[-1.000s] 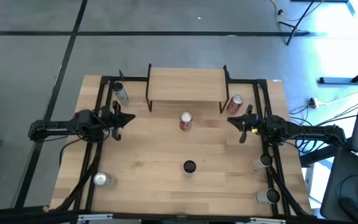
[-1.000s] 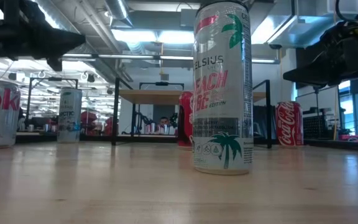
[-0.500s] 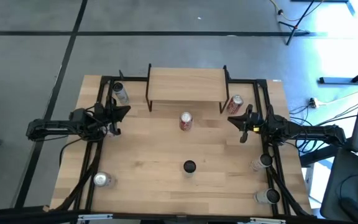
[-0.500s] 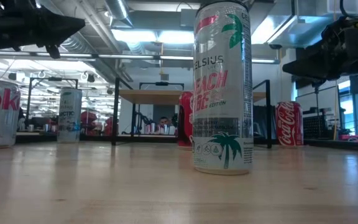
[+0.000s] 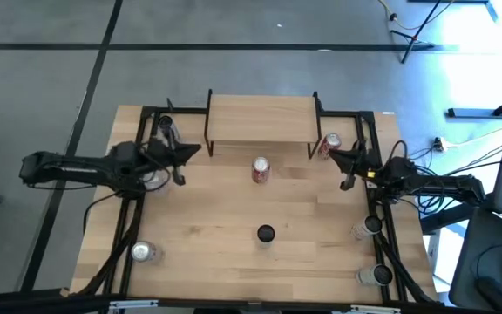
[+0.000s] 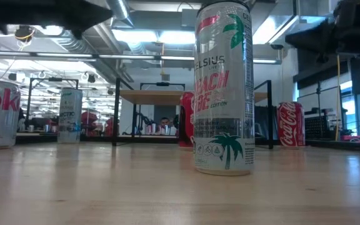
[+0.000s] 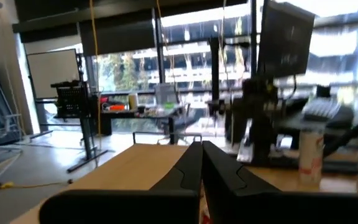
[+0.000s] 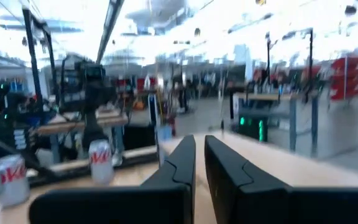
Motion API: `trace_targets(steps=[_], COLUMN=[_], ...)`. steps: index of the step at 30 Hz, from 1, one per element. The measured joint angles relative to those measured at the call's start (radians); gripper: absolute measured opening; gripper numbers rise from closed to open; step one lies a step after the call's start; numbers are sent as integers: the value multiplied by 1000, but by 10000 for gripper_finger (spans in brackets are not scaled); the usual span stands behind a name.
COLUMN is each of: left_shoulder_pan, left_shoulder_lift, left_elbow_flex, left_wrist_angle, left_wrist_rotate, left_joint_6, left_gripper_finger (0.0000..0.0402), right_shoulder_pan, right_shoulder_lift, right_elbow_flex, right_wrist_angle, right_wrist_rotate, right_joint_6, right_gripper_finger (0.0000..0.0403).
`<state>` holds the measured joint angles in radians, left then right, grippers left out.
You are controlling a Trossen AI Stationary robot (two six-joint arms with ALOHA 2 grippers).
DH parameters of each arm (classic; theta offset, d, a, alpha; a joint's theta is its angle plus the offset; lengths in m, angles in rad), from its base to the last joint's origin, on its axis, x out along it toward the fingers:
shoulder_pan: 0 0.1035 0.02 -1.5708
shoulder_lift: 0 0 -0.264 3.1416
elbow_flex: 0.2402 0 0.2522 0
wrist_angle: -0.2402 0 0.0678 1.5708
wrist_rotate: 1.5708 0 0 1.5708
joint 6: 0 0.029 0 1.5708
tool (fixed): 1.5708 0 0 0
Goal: Place canned beverage on shelf
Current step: Put the left red-white soda can on the shelf
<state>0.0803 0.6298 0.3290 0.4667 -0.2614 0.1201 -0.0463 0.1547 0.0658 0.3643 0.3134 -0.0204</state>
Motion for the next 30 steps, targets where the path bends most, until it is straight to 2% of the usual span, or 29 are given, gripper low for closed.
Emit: trace_targets(steps=[5, 9, 12, 16, 23, 26, 30], left_shoulder_pan=[0, 9, 20, 38, 57, 57, 48], left_shoulder_lift=[125, 199, 260, 355, 548, 640, 753], left_elbow_flex=[92, 142, 181, 252, 515, 657, 796], left_wrist_angle=[1, 20, 17, -6, -300, -478, -644], left_wrist_rotate=[0, -48, -47, -40, 46, 46, 44], left_joint_6=[23, -1, -5, -36, -121, -142, -141], left_gripper_finger=[2, 10, 41, 113, 241, 270, 282], right_shoulder_pan=[0, 0, 0, 0, 0, 0, 0], right_shoulder_lift=[0, 0, 1, 5, 23, 40, 48], right_elbow_flex=[0, 0, 0, 0, 2, 1, 2], right_wrist_angle=[74, 91, 94, 121, 143, 196, 274], right_wrist_rotate=[1, 1, 1, 0, -65, -68, -86], right_joint_6=[-65, -90, -101, -115, -123, -150, -168], right_gripper_finger=[28, 28, 28, 28, 28, 28, 28])
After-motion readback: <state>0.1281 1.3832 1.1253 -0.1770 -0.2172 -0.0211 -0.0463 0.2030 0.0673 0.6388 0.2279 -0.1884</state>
